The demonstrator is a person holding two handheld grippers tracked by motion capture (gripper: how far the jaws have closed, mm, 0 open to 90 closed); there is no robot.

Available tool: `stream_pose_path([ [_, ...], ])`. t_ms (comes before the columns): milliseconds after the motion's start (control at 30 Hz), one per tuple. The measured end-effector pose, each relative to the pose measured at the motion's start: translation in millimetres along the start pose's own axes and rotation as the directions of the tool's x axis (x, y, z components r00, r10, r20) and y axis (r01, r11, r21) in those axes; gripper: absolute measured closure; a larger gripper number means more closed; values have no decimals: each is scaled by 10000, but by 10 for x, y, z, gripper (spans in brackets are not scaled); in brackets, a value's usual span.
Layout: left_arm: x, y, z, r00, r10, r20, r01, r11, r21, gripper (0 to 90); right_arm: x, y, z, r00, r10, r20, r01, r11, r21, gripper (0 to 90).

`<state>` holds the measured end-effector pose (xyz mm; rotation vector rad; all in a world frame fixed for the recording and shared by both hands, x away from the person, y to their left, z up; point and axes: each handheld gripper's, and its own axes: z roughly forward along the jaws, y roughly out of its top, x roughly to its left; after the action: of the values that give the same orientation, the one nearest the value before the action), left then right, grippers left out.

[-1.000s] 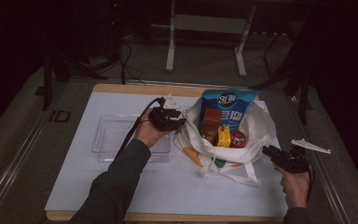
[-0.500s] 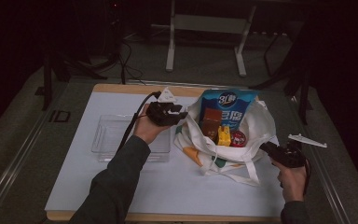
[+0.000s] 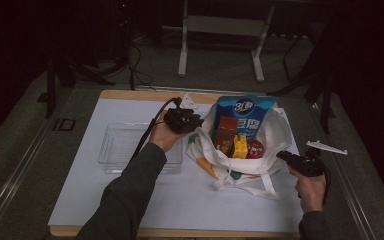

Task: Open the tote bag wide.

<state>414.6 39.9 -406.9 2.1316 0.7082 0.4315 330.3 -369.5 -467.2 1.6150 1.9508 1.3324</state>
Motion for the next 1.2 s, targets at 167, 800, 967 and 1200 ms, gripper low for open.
stream_pose_path([
  [167, -1, -33, 92, 9997, 98, -208, -90, 9991, 419, 811, 30, 10, 69, 9998, -148, 154, 145, 9998, 158, 863],
  [800, -122, -222, 534, 9967, 609, -532, -488, 9778, 2039, 809, -43, -253, 504, 9952, 97, 972, -220, 9918, 1259, 881],
  [967, -134, -258, 608, 9948, 735, -705, -544, 9686, 2427, 811, -42, -281, 526, 9937, 98, 1117, -242, 9915, 1279, 883],
  [1200, -129, -292, 645, 9948, 705, -734, -488, 9635, 2633, 807, -2, -256, 507, 9903, -101, 1387, -98, 9898, 1420, 860],
])
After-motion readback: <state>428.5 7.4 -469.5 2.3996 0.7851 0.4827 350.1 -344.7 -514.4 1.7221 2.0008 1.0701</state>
